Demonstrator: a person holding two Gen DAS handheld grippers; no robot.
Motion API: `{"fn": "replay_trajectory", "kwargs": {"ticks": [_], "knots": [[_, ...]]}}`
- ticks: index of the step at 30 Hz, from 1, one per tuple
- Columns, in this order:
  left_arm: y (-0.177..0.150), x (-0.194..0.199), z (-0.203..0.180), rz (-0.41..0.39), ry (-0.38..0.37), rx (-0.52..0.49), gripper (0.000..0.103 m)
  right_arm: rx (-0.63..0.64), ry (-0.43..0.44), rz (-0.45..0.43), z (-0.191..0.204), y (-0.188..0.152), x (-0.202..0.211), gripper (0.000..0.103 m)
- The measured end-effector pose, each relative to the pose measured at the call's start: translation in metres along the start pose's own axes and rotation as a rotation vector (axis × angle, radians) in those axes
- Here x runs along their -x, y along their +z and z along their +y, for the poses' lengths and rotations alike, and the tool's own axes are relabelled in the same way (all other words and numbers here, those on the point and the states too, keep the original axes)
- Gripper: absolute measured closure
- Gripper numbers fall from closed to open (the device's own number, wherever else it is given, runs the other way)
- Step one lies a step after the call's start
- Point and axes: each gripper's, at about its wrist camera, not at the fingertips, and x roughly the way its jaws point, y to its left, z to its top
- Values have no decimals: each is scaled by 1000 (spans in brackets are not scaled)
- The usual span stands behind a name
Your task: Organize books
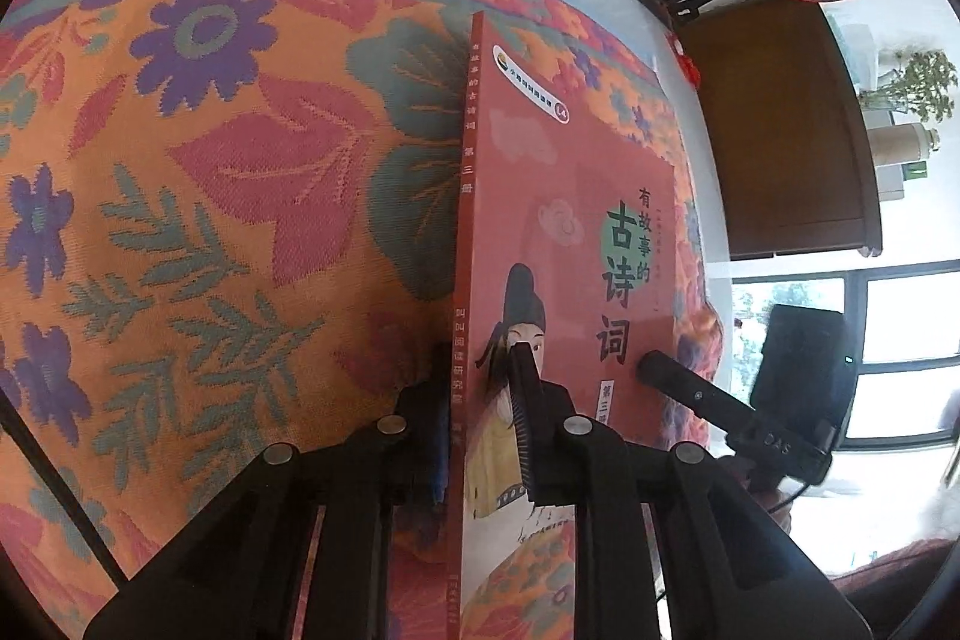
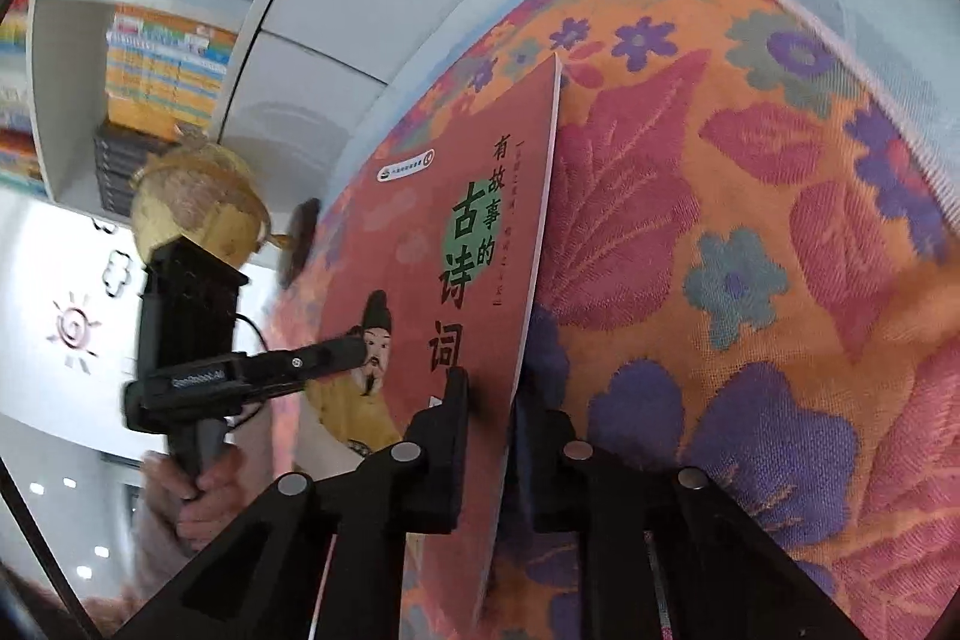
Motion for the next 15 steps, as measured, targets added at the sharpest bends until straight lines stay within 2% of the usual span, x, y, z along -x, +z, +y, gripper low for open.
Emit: {"fn": "replay_trajectory", "kwargs": {"ticks": [4,10,15], "knots": [[-8,1,-17,-61,90,-65,82,-13,-8,-6,1,1,1,89],[-14,3,-30,-79,187,-117,81,26,-13,-19,14,1,6,89],[-20,9,-33,-87,211,-125,81,76,-22,-13,29,-2,8,89]]}}
